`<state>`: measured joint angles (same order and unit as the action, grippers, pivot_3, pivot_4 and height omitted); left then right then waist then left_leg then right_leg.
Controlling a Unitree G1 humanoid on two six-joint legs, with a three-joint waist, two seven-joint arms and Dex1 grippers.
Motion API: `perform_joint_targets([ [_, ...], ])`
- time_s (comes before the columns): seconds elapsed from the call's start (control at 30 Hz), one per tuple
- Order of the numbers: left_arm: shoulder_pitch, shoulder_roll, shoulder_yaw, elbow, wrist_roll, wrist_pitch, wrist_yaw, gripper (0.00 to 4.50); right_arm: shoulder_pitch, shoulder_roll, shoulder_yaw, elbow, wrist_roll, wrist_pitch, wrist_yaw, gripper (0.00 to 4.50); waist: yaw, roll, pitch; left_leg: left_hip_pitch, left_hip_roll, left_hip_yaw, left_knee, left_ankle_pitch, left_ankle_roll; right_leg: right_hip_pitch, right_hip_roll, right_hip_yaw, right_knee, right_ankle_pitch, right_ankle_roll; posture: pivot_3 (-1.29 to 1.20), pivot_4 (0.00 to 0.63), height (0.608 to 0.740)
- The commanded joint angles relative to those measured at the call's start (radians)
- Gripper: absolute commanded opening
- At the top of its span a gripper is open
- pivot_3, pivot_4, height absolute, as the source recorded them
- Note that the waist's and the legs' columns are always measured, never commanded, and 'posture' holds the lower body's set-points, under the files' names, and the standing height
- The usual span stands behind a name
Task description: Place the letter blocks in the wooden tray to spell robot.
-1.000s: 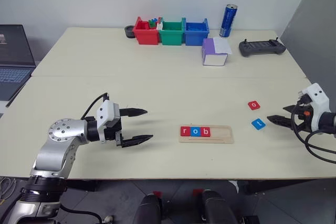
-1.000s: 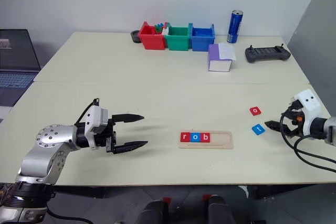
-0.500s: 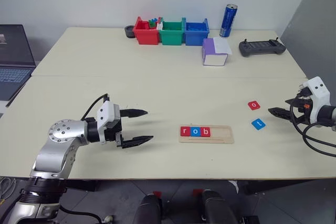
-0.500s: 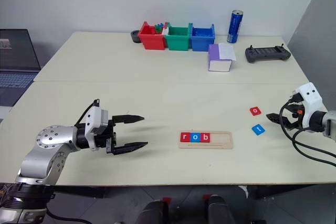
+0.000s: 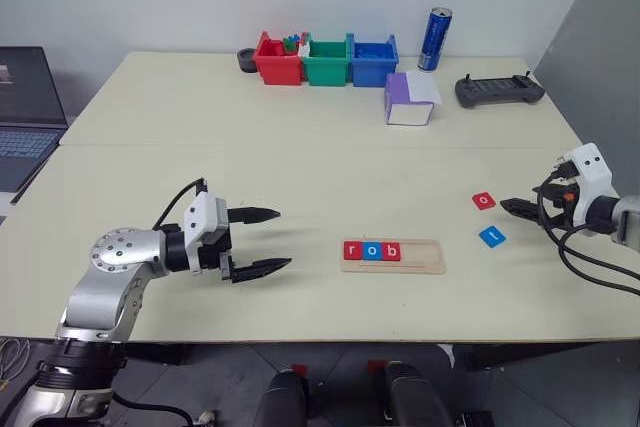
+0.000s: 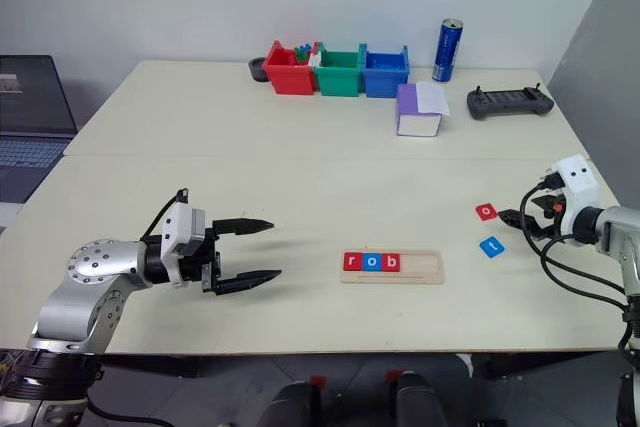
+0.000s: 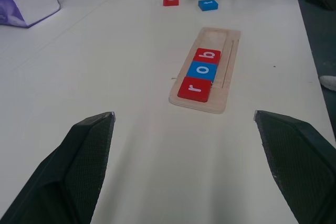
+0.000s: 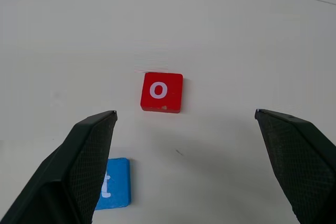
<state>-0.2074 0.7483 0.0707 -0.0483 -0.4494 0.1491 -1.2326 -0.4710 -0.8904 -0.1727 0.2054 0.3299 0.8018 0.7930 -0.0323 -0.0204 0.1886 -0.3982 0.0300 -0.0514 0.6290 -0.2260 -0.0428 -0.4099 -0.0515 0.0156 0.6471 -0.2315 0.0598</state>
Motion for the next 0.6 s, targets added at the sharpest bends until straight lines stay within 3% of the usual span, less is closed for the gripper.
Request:
perform_joint_targets([
  [0.03, 0.004, 0.019, 0.034, -0.052, -0.018, 0.007, 0.010, 4.50, -0.026, -0.008, -0.009, -0.009, 0.000, -0.016, 0.006, 4.48, 0.000, 0.000, 0.000, 0.000, 0.000, 0.000, 0.000, 0.000, 0.000, 0.000, 0.000, 0.000, 0.000, 0.000, 0.000, 0.00, 0.150, 0.740],
  [0.4, 0.001, 0.011, 0.036, 0.002, -0.001, -0.032, -0.009, 4.50, -0.038, -0.004, 0.000, -0.005, -0.007, -0.011, 0.005, 4.48, 0.001, 0.000, 0.000, 0.000, 0.000, 0.000, 0.000, 0.000, 0.000, 0.000, 0.000, 0.000, 0.000, 0.000, 0.000, 0.00, 0.150, 0.740],
  [0.6, -0.003, 0.009, 0.026, 0.033, 0.003, -0.061, -0.024, 4.50, -0.112, 0.047, 0.051, 0.094, -0.034, -0.036, -0.012, 4.48, -0.002, 0.000, 0.000, 0.000, 0.000, 0.000, 0.000, 0.000, 0.000, 0.000, 0.000, 0.000, 0.000, 0.000, 0.000, 0.00, 0.150, 0.740],
])
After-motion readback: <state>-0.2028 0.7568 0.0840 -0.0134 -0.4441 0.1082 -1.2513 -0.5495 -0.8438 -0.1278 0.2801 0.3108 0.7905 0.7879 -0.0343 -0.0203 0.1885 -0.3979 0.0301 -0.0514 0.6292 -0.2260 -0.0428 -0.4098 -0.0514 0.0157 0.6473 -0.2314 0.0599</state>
